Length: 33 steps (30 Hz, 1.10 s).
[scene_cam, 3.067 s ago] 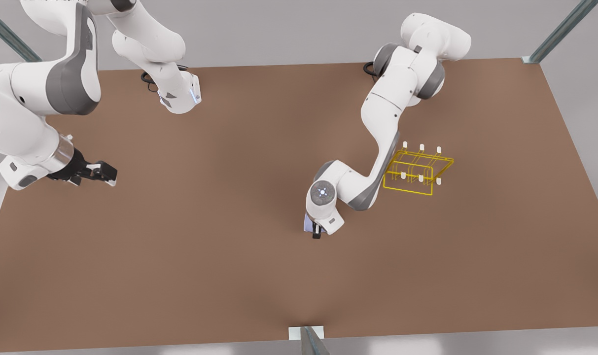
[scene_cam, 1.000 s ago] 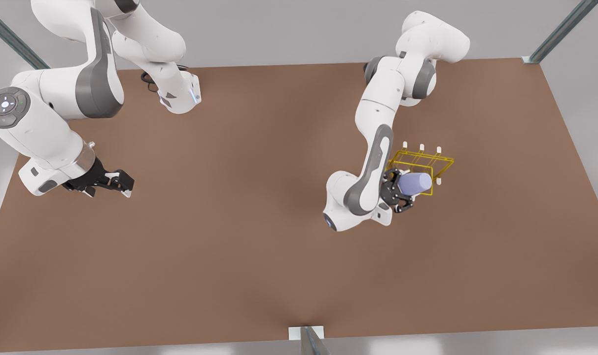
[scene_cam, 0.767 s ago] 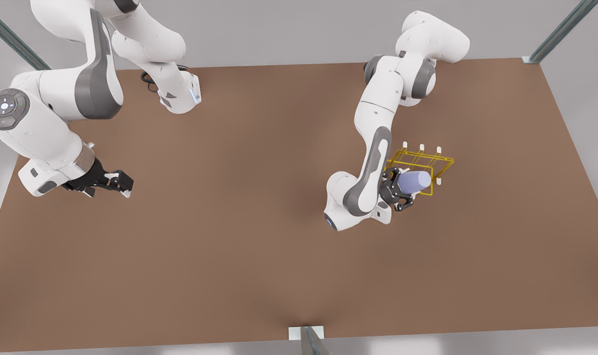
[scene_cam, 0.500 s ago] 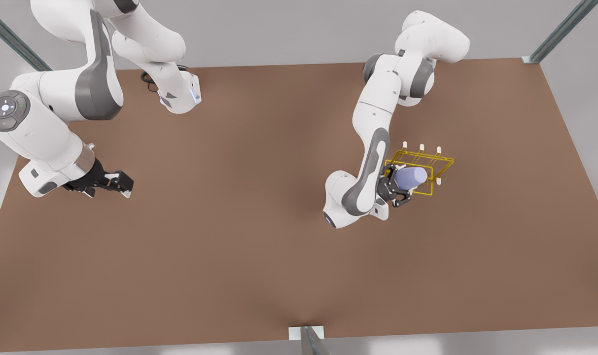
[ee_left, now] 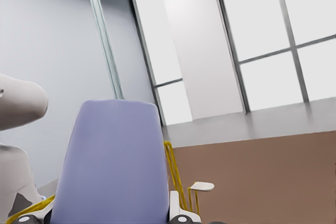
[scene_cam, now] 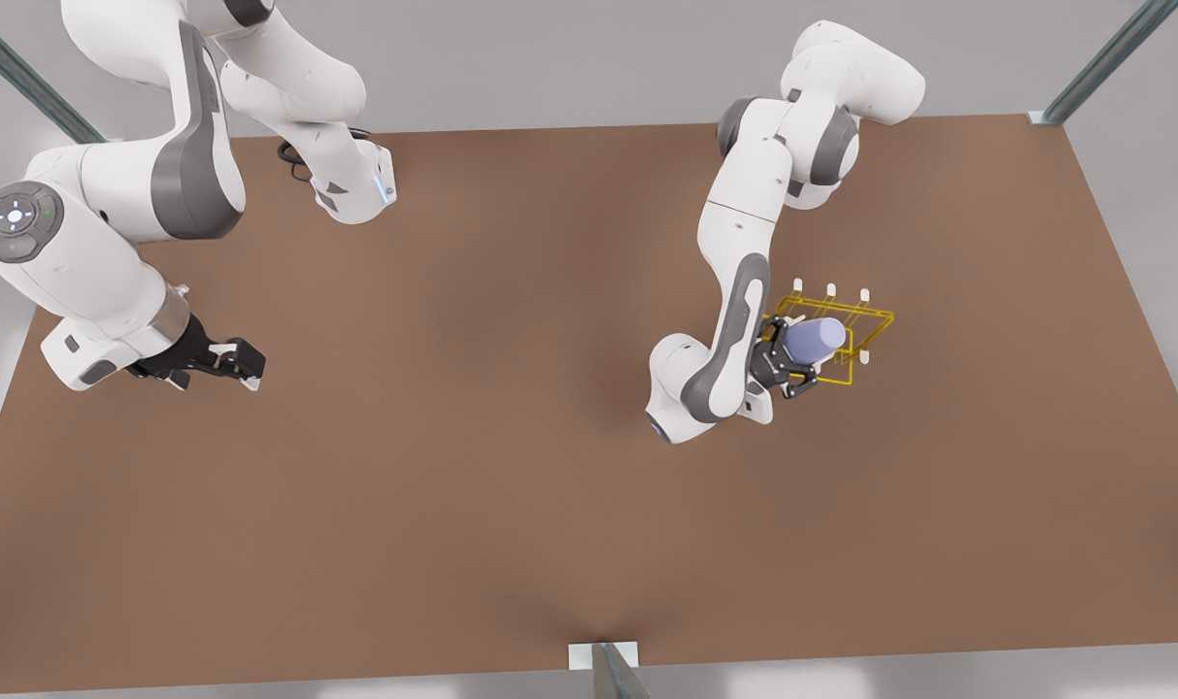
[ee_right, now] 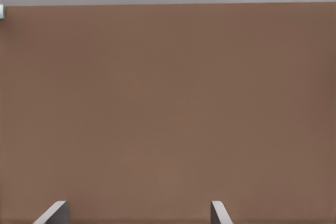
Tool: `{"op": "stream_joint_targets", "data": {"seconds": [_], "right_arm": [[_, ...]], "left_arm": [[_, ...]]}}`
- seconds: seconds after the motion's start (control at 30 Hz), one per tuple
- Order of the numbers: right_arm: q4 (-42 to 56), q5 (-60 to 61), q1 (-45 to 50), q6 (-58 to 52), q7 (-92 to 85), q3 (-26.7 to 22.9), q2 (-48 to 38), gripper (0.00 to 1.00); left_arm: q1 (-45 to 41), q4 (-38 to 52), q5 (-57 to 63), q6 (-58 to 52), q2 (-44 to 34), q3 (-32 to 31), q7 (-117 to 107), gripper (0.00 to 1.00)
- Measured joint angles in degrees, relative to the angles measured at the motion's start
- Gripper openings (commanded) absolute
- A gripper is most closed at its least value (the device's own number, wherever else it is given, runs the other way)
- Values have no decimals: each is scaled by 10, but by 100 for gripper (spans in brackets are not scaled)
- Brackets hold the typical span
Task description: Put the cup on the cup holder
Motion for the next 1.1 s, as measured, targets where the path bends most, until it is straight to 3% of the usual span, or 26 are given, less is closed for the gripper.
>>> {"op": "stream_joint_targets", "data": {"seconds": [0.23, 0.37, 0.47, 0.6, 0.63, 0.7, 0.73, 0.77, 0.8, 0.83, 1.1], "right_arm": [[0, 0, 0, -1, 0, 0, 0, 100], [0, 0, 0, -1, 0, 0, 0, 100], [0, 0, 0, -1, 0, 0, 0, 100], [0, 0, 1, -1, 0, 0, 0, 100], [0, 0, 2, -1, 0, 0, 0, 100], [0, 0, 2, -1, 1, 0, 0, 100], [0, 0, 2, -1, 1, 0, 0, 100], [0, 0, 2, -2, 1, 0, 0, 100], [0, 0, 1, -2, 1, 0, 0, 100], [0, 0, 1, -2, 1, 0, 0, 100], [-1, 0, 1, -1, 1, 0, 2, 100]], "left_arm": [[-9, 2, -2, 4, -24, -7, -17, 100], [-11, 122, -125, 35, -154, -54, -24, 100], [47, 134, -284, 122, -256, -59, -1, 100], [163, 110, -371, 152, -328, -61, 164, 100], [215, 111, -372, 152, -330, -91, 220, 100], [366, 108, -342, 167, -334, -264, 324, 100], [413, 83, -340, 172, -359, -274, 377, 100], [437, -36, -338, 204, -438, -264, 426, 100], [448, -110, -337, 238, -484, -258, 469, 100], [450, -124, -335, 264, -495, -257, 509, 100], [439, -94, -332, 340, -468, -262, 760, 100]]}}
